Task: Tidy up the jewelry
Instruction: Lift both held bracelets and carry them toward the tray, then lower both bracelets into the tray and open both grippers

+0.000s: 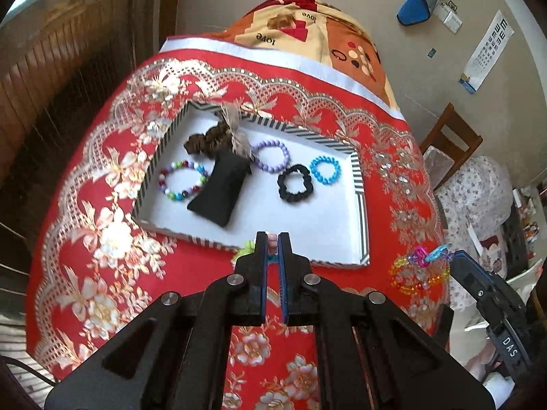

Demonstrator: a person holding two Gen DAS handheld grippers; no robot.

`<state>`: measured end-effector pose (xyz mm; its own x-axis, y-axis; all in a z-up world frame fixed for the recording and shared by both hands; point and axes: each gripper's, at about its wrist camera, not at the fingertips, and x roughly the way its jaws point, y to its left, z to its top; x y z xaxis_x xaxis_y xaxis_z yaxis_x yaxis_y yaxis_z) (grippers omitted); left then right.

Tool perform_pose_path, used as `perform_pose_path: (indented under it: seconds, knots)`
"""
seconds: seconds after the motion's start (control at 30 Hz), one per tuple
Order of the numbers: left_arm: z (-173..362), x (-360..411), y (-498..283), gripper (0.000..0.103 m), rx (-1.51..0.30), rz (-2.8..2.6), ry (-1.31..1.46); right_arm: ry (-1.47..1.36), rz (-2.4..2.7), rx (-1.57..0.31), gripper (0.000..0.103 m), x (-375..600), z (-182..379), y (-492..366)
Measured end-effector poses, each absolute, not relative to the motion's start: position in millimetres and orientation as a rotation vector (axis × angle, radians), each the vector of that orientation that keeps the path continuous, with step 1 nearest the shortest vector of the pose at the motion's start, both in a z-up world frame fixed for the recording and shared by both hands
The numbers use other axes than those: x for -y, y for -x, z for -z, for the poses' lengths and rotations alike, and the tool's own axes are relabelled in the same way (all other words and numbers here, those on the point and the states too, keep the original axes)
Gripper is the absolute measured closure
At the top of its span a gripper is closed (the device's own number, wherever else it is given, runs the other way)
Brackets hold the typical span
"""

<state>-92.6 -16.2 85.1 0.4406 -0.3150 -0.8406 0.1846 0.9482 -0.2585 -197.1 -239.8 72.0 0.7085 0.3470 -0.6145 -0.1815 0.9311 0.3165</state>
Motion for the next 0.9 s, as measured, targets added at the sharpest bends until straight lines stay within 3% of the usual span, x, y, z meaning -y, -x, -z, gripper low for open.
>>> perform_pose_path:
  seconds: [0.9]
  knots:
    - [-64,43,39,0.099,-1.096,0.300,0.065,-0.253,-0.288,-0.800,0.095,248,-46,137]
